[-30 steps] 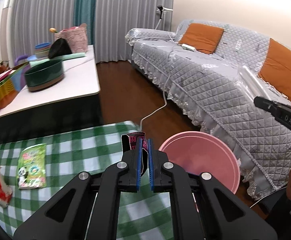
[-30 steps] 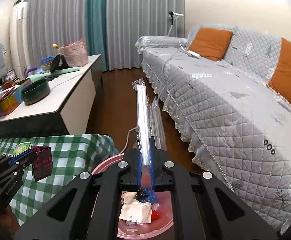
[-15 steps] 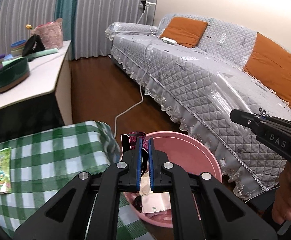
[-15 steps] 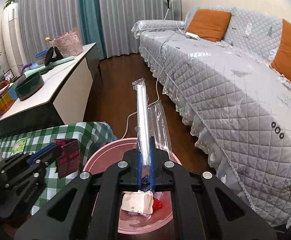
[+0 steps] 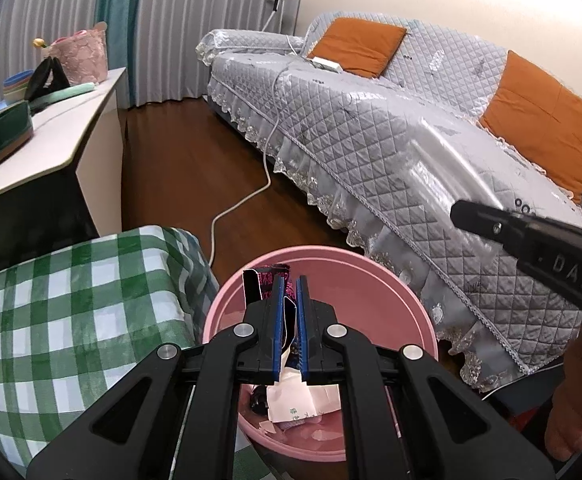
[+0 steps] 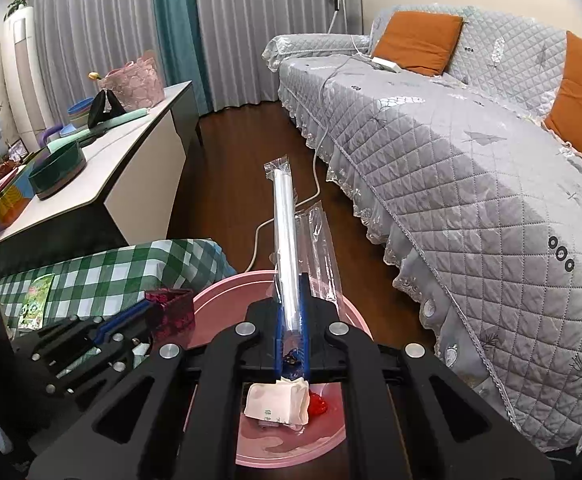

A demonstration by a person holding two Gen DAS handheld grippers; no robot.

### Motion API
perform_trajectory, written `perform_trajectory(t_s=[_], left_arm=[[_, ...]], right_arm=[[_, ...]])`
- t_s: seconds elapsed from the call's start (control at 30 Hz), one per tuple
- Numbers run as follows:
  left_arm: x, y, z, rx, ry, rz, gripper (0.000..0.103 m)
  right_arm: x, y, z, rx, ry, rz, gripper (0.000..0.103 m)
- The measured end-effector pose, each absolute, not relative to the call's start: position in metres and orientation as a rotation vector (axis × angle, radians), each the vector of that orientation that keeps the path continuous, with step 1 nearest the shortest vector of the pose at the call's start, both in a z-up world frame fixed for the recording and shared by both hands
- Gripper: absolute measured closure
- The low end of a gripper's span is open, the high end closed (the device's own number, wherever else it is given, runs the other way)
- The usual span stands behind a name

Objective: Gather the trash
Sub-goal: 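Carry the packet and tubes over the pink basin and open both tools to drop them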

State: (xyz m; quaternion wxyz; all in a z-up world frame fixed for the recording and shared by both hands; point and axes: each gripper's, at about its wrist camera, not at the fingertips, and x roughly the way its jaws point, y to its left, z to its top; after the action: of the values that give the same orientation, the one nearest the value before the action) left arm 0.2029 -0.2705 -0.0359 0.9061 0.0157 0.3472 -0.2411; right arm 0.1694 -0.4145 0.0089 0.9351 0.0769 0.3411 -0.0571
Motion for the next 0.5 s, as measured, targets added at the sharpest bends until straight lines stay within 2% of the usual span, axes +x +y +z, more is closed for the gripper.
perform_trajectory(t_s=[0.1, 0.2, 0.27, 0.5], left_arm=[[0.204, -0.273, -0.039, 0.036, 0.743, -0.504, 0.096], [0.202, -0.273, -0.04, 0.042, 0.744, -0.49, 0.085], [0.2, -0.272, -0.039, 0.047, 0.74, -0.482, 0.084], [0.191, -0.26, -0.027, 0.052, 0.72, -0.457, 0.084]], right_arm=[[0.17, -0.418, 0.008, 0.176, 0.706, -0.131, 0.091], [0.17, -0.422, 0.006, 0.196, 0.714, -0.139, 0.079], [0.169, -0.423, 0.008, 0.201, 0.705, -0.145, 0.072], [0.165, -0.424, 0.011, 0.223, 0.689, -0.14, 0.07]])
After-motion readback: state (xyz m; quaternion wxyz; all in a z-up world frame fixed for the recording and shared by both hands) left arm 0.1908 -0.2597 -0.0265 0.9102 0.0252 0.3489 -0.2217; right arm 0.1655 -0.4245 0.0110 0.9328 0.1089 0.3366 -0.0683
